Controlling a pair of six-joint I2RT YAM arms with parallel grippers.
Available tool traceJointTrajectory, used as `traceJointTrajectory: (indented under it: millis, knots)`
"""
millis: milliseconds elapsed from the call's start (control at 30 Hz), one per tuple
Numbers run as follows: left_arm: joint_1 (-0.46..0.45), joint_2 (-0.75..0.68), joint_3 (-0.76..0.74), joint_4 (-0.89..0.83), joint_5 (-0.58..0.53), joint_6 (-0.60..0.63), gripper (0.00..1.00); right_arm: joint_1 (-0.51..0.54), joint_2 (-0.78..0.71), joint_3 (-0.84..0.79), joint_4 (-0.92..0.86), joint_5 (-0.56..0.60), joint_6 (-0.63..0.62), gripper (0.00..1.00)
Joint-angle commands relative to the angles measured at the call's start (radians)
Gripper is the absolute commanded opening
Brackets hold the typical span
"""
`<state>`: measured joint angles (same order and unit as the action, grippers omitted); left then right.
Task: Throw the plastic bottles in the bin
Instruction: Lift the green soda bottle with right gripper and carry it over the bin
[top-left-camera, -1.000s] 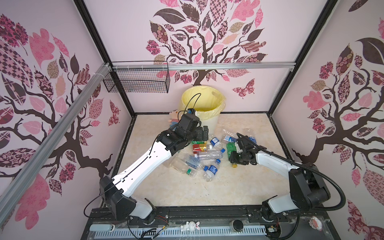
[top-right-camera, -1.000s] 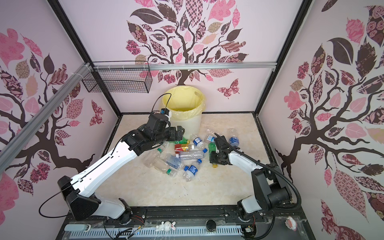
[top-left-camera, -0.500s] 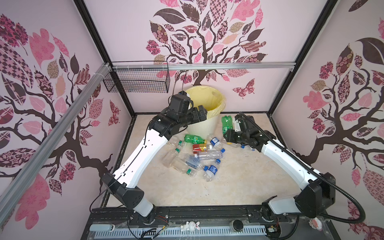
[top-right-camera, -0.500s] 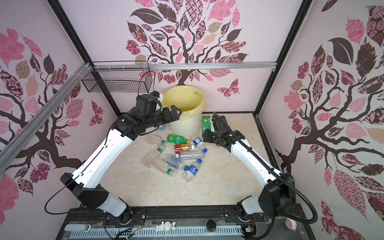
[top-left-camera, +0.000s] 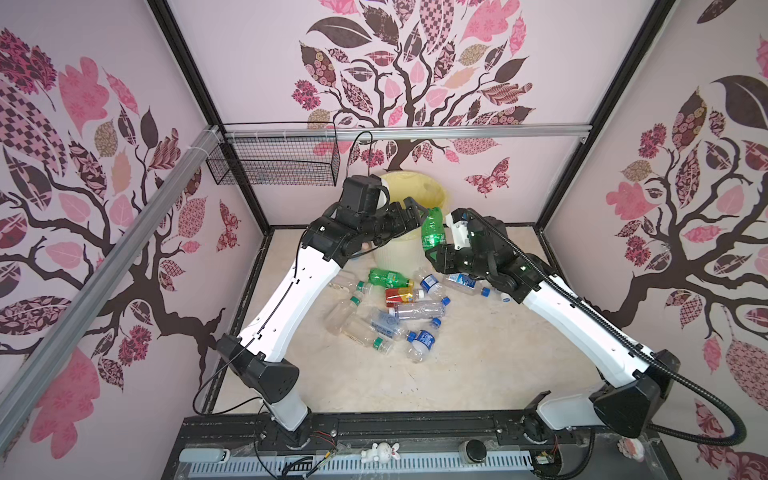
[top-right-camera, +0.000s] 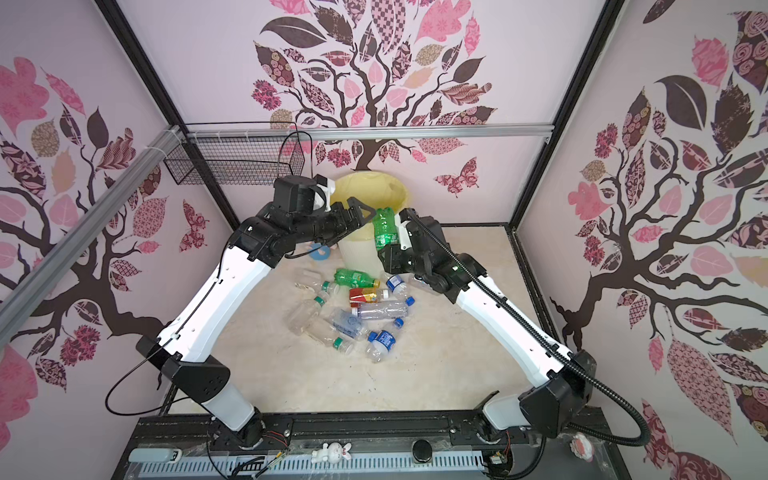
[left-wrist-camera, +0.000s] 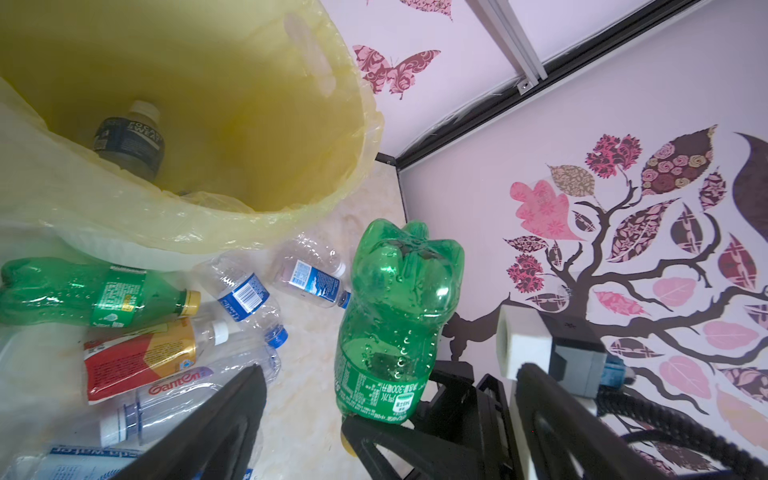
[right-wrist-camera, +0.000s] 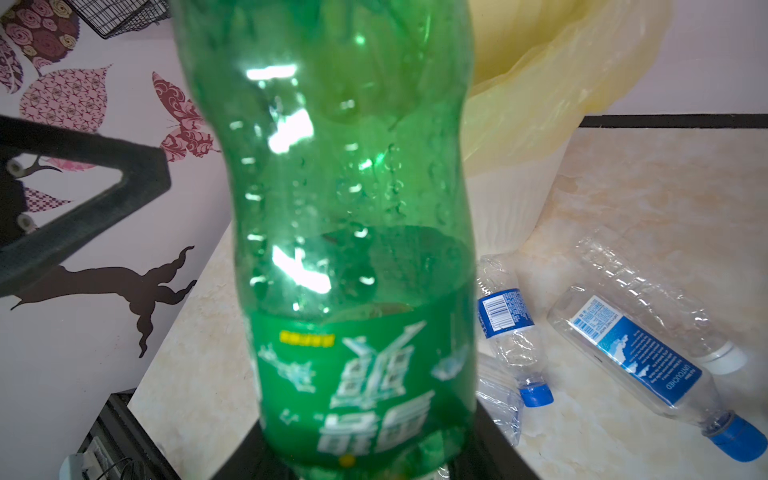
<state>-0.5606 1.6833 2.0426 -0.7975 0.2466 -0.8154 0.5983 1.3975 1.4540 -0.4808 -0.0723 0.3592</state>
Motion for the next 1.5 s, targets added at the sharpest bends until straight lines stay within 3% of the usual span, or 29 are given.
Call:
traceJointTrajectory:
  millis: [0,533,833,1033,1267,1467]
  knots:
    - [0.006,0.021,0.037,0.032,0.058,-0.007,0.96,0.008,-0.040,0.049,0.043,-0.027,-0.011,0.48]
    - [0.019,0.050,0.051,0.037,0.068,0.009,0.87,0.025,-0.027,0.084,0.105,-0.124,-0.023,0.48]
    - [0.022,0.097,0.092,0.052,0.085,0.001,0.74,0.029,-0.017,0.081,0.137,-0.165,-0.028,0.48]
    - [0.032,0.106,0.099,0.060,0.083,0.003,0.60,0.031,-0.016,0.087,0.142,-0.169,-0.034,0.51]
    - [0.057,0.089,0.100,0.087,0.042,0.011,0.50,0.030,-0.021,0.105,0.139,-0.137,-0.028,0.77]
    - [0.091,0.069,0.117,0.141,-0.091,0.026,0.50,0.030,-0.015,0.156,0.126,-0.089,0.002,1.00]
